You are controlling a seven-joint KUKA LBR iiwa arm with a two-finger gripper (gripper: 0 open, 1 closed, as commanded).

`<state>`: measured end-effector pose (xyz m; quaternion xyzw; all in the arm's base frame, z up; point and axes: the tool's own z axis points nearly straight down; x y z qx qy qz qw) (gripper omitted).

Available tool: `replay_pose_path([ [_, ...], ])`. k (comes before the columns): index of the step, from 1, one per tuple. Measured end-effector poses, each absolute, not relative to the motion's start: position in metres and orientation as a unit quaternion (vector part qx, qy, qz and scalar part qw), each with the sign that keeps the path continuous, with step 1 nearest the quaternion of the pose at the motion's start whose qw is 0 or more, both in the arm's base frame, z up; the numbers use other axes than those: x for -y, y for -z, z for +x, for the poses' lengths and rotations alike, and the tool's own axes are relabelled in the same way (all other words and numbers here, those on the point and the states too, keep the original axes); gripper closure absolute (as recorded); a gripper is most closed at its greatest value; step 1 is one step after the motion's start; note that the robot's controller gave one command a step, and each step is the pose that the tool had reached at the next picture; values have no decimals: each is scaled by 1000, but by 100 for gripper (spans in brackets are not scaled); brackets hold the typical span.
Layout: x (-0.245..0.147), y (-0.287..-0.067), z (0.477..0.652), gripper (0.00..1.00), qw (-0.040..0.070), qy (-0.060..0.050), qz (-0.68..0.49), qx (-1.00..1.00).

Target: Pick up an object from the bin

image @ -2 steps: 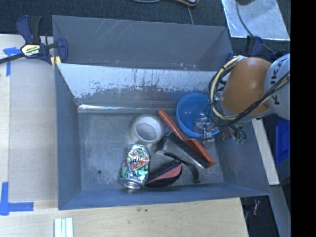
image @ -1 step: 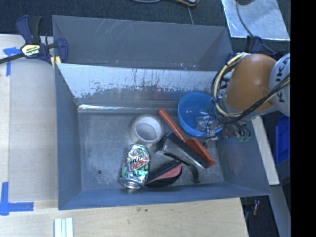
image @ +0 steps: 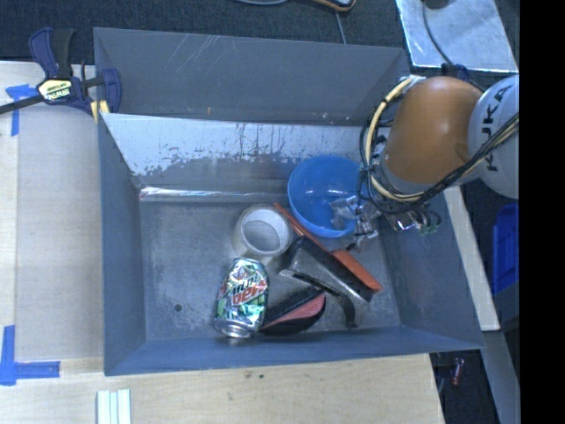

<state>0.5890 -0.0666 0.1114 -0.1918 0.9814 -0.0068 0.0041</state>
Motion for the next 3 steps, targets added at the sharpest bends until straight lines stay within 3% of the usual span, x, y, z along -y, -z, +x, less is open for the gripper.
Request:
replay_pose_path([
  [1,102,-90,576,100,4,8,-130,-992],
  [2,82,-198,587,100,5,7,-172,-985],
  [3,83,-132,588,100,4,7,-143,-990],
])
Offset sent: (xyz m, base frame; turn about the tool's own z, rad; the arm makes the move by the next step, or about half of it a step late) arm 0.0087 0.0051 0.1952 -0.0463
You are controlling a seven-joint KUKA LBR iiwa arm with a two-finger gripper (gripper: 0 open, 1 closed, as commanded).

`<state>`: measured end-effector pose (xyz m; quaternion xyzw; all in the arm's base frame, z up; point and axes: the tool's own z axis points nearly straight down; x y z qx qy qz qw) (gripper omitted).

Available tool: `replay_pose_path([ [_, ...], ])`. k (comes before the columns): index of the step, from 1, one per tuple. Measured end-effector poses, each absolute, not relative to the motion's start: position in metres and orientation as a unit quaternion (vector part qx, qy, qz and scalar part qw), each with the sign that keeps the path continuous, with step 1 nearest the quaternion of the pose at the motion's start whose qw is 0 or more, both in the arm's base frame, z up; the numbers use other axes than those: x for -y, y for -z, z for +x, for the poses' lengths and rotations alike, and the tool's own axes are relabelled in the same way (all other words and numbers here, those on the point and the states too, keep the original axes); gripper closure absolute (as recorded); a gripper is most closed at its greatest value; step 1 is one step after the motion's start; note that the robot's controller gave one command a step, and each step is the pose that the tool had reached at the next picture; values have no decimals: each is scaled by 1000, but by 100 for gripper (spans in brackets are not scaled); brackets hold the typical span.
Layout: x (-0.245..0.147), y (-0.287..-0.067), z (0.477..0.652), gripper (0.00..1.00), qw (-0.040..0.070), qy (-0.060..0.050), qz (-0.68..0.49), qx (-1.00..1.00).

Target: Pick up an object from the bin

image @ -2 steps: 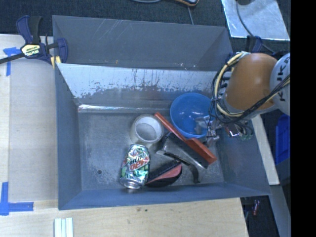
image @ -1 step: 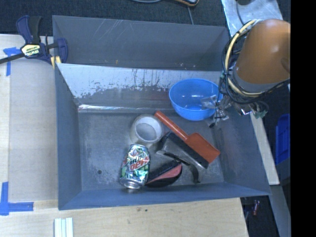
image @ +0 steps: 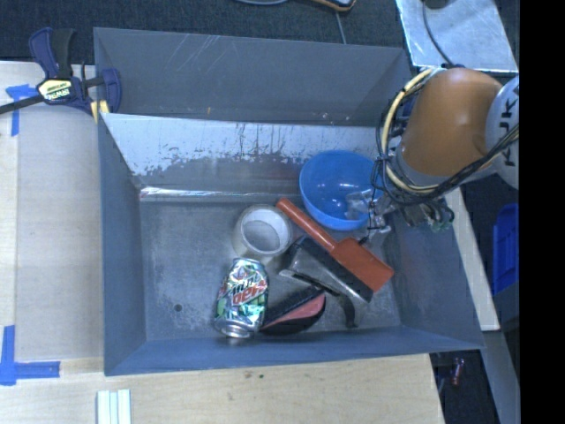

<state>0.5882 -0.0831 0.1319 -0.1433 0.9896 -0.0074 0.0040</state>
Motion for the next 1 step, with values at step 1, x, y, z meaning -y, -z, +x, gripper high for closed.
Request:
replay_pose_path([
  [1,64,-187,598,100,8,8,-166,-986],
])
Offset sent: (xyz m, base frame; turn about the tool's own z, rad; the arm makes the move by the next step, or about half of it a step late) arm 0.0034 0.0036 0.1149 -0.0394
